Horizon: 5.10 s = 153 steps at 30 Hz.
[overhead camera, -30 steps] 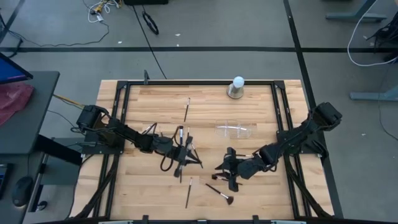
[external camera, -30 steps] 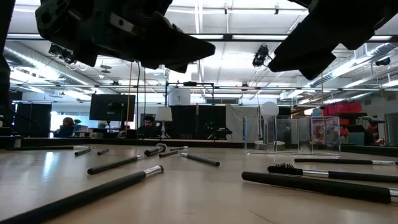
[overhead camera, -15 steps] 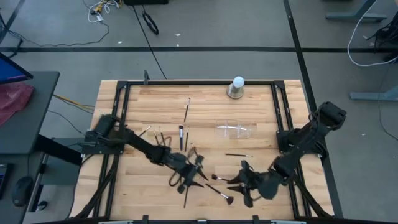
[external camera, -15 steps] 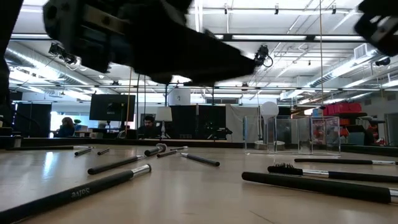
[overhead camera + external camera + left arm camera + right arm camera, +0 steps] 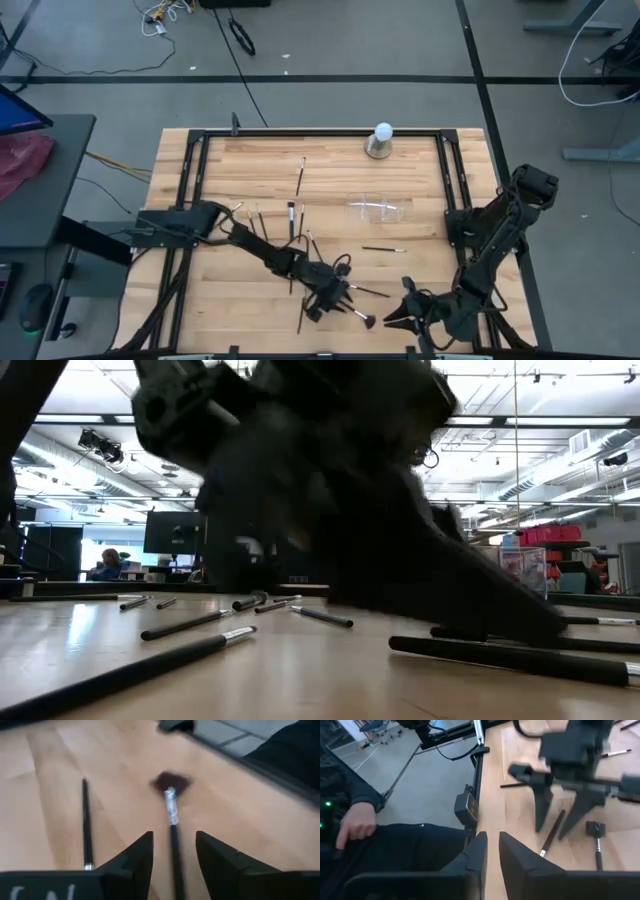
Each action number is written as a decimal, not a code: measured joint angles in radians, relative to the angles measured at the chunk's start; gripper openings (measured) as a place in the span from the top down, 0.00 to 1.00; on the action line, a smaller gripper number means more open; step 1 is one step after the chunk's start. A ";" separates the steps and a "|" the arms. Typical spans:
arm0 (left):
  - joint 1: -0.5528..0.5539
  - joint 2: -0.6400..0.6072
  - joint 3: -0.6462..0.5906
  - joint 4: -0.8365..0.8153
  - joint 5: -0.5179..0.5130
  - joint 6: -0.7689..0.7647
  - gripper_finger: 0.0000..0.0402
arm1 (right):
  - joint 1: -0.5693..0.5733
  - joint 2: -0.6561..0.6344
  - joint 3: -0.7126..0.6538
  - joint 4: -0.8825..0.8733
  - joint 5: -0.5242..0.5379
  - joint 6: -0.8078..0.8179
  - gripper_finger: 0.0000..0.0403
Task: Put items in baskets/containers
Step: Put the black highlighter brush into the transparent organizer
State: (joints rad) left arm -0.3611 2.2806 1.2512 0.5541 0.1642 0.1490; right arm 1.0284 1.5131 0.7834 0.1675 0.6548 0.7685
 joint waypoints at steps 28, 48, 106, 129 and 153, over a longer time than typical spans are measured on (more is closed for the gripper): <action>-0.045 -0.066 0.012 -0.165 -0.235 -0.137 0.94 | 0.156 0.028 0.000 -0.005 0.017 0.091 0.89; -0.119 -0.147 0.017 0.219 -0.605 -0.110 0.94 | 0.096 0.347 0.000 -0.016 0.258 0.364 0.63; -0.230 -0.149 0.019 0.016 -0.886 -0.218 0.42 | -0.206 -0.354 -0.227 0.736 0.887 -1.040 0.97; -0.238 -0.149 0.019 0.017 -0.874 -0.224 0.47 | -0.716 -0.386 -0.367 -0.100 0.244 -0.046 0.97; -0.238 -0.149 0.019 0.017 -0.848 -0.249 0.47 | -0.917 -0.436 -0.369 -0.299 0.025 -0.019 0.59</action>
State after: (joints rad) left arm -0.5991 2.1319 1.2697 0.5713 -0.6835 -0.1002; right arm 0.1119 1.0772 0.4145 -0.1315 0.6798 0.7492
